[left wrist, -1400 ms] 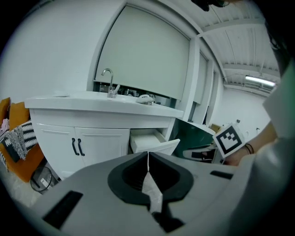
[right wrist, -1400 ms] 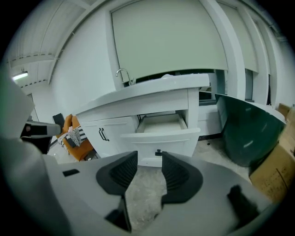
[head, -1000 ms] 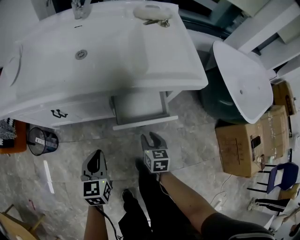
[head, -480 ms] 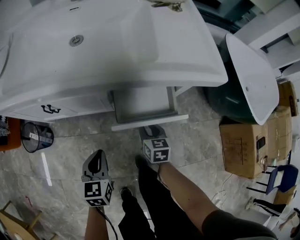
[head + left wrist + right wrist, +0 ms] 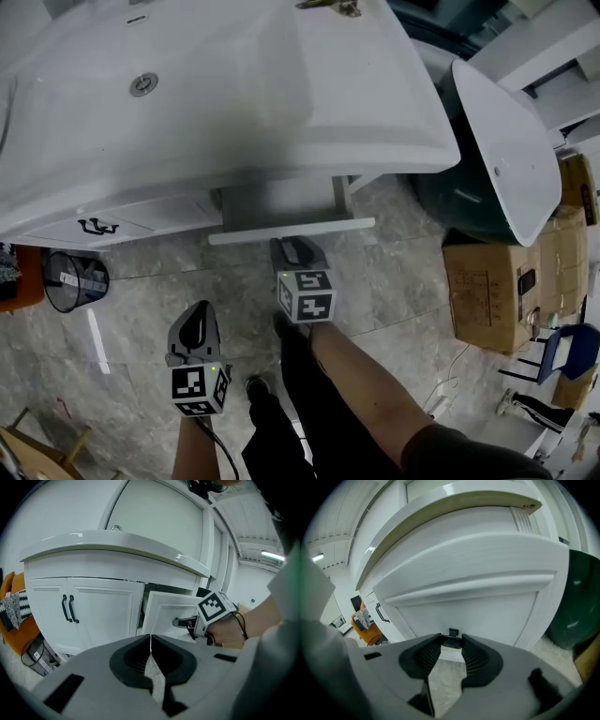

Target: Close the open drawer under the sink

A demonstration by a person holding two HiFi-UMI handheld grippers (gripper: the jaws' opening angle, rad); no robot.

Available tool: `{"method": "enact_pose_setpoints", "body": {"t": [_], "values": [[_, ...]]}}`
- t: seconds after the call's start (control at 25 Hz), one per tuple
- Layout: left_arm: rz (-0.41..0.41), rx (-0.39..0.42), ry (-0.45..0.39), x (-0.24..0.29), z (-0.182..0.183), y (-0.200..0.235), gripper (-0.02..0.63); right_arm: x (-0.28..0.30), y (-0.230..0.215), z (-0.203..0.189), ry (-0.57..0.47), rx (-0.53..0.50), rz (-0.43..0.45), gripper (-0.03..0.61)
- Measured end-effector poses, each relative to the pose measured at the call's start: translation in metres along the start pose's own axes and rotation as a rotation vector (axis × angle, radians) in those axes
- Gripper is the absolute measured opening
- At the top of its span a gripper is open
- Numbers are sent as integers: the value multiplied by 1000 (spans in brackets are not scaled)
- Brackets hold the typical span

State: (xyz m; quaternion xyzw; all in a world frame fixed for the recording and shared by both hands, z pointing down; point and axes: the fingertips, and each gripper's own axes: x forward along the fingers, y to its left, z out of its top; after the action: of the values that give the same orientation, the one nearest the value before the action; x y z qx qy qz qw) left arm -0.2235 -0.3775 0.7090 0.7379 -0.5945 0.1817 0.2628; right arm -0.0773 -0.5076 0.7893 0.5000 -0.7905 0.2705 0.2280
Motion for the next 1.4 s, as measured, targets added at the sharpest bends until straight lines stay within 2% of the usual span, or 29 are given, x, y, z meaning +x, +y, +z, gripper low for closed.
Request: {"method": "enact_pose_setpoints", "body": {"t": [0.44, 0.88, 1.16, 1.4], "values": [[5, -1, 12, 5, 2, 11, 17, 49, -13, 50, 7, -21, -19, 146], [-3, 10, 13, 19, 16, 18, 17, 66, -21, 68, 17, -33, -28, 146], [-19, 3, 13, 9, 23, 12, 17, 42, -21, 87, -64, 3, -54, 137], [-44, 24, -37, -37, 42, 4, 17, -11, 9, 88, -88, -20, -51, 118]]}}
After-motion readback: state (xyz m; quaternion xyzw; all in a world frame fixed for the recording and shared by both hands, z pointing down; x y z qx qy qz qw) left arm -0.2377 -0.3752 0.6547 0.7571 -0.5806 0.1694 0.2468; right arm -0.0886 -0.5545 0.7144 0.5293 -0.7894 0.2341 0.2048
